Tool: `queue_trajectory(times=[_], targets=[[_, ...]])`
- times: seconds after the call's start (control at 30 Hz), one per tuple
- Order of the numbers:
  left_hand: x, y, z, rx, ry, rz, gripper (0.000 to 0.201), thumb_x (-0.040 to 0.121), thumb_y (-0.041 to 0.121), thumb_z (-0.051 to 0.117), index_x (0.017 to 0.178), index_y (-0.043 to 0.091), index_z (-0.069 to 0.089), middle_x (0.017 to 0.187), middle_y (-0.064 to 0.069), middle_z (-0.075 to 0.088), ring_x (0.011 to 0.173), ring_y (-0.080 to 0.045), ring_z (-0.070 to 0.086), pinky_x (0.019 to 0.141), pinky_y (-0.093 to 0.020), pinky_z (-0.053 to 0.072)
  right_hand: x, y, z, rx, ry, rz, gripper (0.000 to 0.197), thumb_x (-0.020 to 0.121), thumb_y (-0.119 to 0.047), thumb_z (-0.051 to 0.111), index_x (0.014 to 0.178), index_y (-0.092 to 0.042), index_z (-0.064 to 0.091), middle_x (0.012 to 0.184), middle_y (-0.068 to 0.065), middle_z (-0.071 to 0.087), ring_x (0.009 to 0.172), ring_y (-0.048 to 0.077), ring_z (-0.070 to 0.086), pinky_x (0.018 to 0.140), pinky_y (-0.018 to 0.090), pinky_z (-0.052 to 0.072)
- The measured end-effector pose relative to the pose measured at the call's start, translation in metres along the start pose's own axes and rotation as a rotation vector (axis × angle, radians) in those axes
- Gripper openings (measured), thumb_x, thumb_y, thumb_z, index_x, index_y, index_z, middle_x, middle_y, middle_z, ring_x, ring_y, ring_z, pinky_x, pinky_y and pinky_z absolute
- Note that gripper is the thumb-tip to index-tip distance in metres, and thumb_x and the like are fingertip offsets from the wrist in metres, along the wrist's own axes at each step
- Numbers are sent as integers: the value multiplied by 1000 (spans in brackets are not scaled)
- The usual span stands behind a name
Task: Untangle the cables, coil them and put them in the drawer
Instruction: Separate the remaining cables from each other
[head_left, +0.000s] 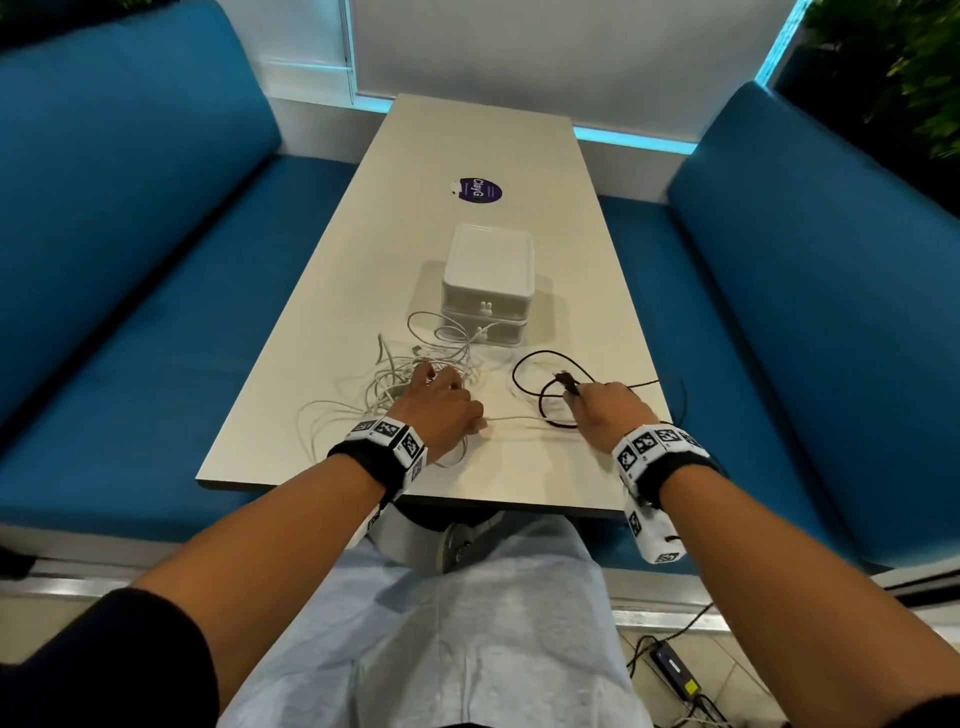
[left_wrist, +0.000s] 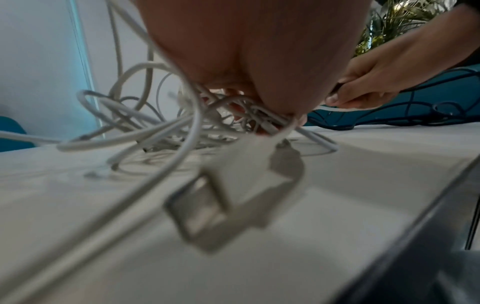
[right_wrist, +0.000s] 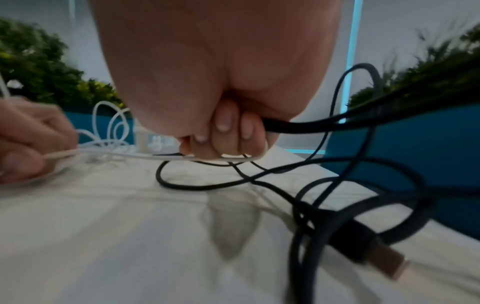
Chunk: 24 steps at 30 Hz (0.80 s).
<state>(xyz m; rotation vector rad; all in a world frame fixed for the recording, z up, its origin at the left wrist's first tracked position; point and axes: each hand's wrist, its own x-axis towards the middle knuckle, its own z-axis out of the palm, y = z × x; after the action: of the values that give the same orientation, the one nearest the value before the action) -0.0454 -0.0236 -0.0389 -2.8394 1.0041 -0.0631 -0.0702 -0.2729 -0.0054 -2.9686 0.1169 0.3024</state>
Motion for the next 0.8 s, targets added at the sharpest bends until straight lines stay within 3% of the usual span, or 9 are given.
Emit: queue_trajectory(times=[0.1,0.23,0.4,0.5,0.63,0.8], targets=[[2,4,0,-25,14,-22,34,103,44,36,101,27,65,105,10,69,116,-22,44,100,-50,25,-1,-9,-2,100,10,-29,38,102,-47,28,92,-20,54,92,11,65,84,33,60,73,40,48],[7,12,-2,-64,26,-40,39,103,46,31,97,26,64,100,8,71,113,-23,45,100,-51,25,-3,-45,7,214,18,-194,25,102,-34,37,98,-11,48,95,20,64,87,38,59,67,37,39],[7,11,-4,-84,22,-42,39,103,46,30,108,29,66,101,9,70,114,-22,44,101,-48,23,-5,-74,19,322,0,-267,24,103,-28,36,110,-9,48,95,21,65,86,40,59,69,39,43],[5,8,-3,-61,39,-13,32,103,42,34,106,31,64,97,11,69,110,-21,46,100,-49,26,-5,-77,25,292,-42,-277,26,104,-26,36,111,-6,50,99,23,65,90,41,60,69,37,41],[6,9,0,-34,25,3,20,99,24,44,104,27,63,102,10,66,111,-20,49,101,-50,27,-2,-71,26,232,-109,-264,24,103,-22,39,111,-4,52,105,23,65,97,40,60,77,40,46],[6,-2,6,-53,-10,-4,21,101,30,44,108,24,63,112,6,66,121,-20,45,107,-51,22,1,-47,17,83,-62,-190,22,102,-27,40,114,-11,50,98,18,63,88,37,61,71,41,48]])
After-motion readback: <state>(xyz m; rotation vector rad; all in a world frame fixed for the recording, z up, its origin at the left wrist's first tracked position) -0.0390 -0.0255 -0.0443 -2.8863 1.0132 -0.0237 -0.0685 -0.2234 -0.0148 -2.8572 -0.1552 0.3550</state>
